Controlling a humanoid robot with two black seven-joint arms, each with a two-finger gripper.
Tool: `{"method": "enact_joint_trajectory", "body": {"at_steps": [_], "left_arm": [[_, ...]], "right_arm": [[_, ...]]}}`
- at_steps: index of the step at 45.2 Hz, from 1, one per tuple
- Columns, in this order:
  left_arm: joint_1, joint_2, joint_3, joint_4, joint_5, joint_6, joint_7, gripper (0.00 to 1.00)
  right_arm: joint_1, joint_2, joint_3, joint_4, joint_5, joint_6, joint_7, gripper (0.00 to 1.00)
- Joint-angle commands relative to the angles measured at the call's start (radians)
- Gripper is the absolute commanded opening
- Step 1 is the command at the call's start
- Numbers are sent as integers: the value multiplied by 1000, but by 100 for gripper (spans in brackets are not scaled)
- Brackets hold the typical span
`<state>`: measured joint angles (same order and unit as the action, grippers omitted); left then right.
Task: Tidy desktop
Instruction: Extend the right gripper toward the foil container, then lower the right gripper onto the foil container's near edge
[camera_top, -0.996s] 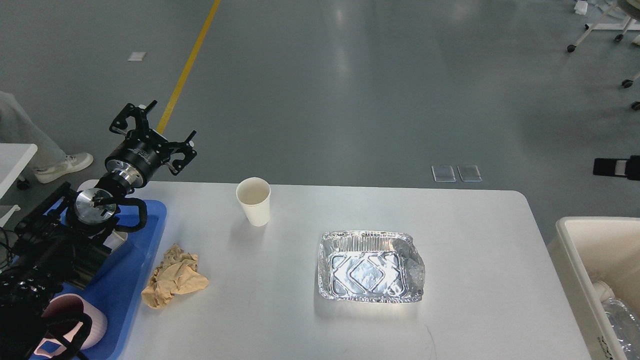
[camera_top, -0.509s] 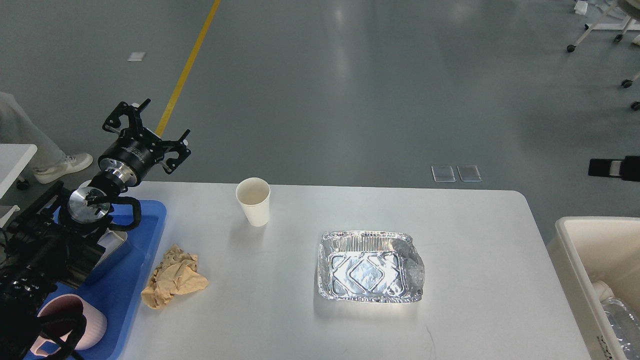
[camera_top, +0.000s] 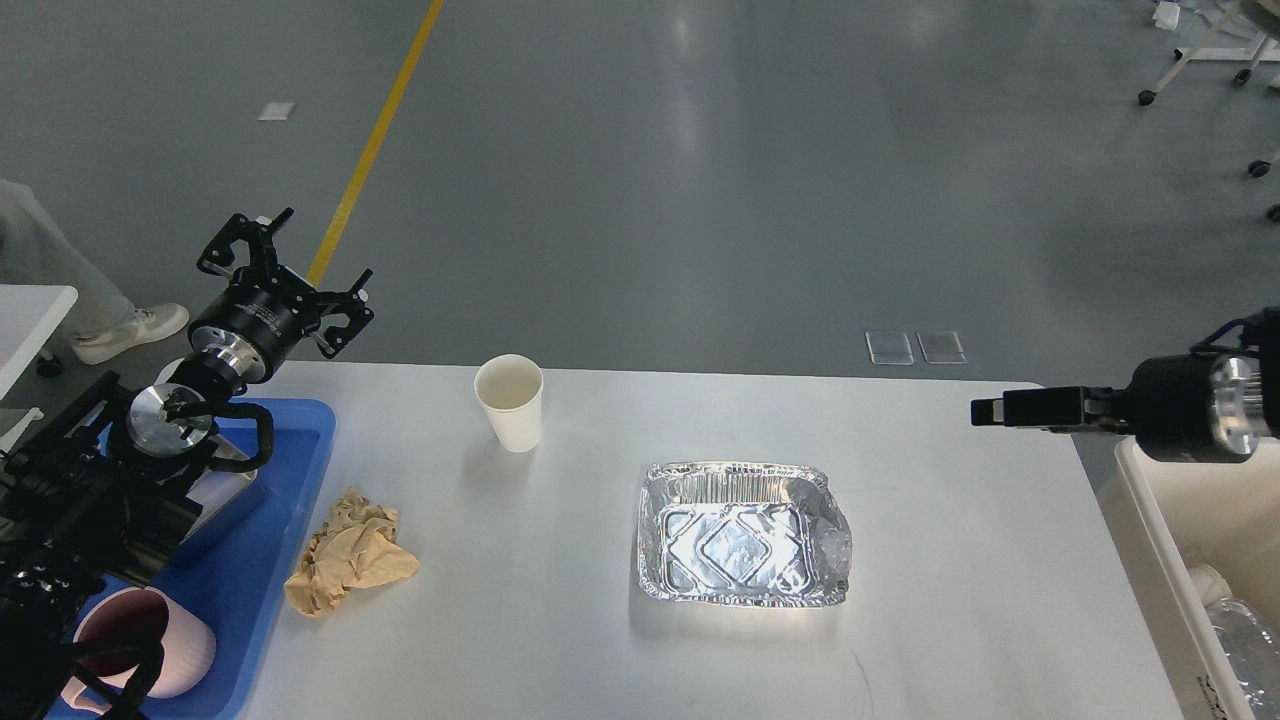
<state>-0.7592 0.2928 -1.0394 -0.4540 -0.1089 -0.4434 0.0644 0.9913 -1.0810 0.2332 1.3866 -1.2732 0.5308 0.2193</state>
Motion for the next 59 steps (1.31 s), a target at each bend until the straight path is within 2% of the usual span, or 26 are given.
{"method": "enact_joint_trajectory", "body": {"at_steps": [1, 13, 28, 37, 50, 55, 59], "left_arm": [[11, 8, -2, 0, 0, -1, 0, 97], [23, 19, -4, 0, 0, -1, -2, 97], [24, 22, -1, 0, 2, -3, -2, 97], [31, 22, -2, 0, 2, -3, -2, 97], [32, 26, -2, 0, 2, -9, -2, 97], [32, 28, -2, 0, 2, -11, -2, 97], [32, 31, -2, 0, 2, -11, -2, 97]], "right_arm": [[-11, 134, -44, -116, -5, -17, -9, 100], [-13, 371, -172, -331, -5, -84, -32, 100], [-28, 559, -305, -431, -11, -141, -34, 100], [-59, 636, -339, -514, -11, -155, -32, 100], [-69, 694, -345, -521, -8, -155, -34, 100], [-74, 716, -345, -551, -6, -164, -32, 98], [-94, 744, -345, -583, -6, -176, -32, 92]]}}
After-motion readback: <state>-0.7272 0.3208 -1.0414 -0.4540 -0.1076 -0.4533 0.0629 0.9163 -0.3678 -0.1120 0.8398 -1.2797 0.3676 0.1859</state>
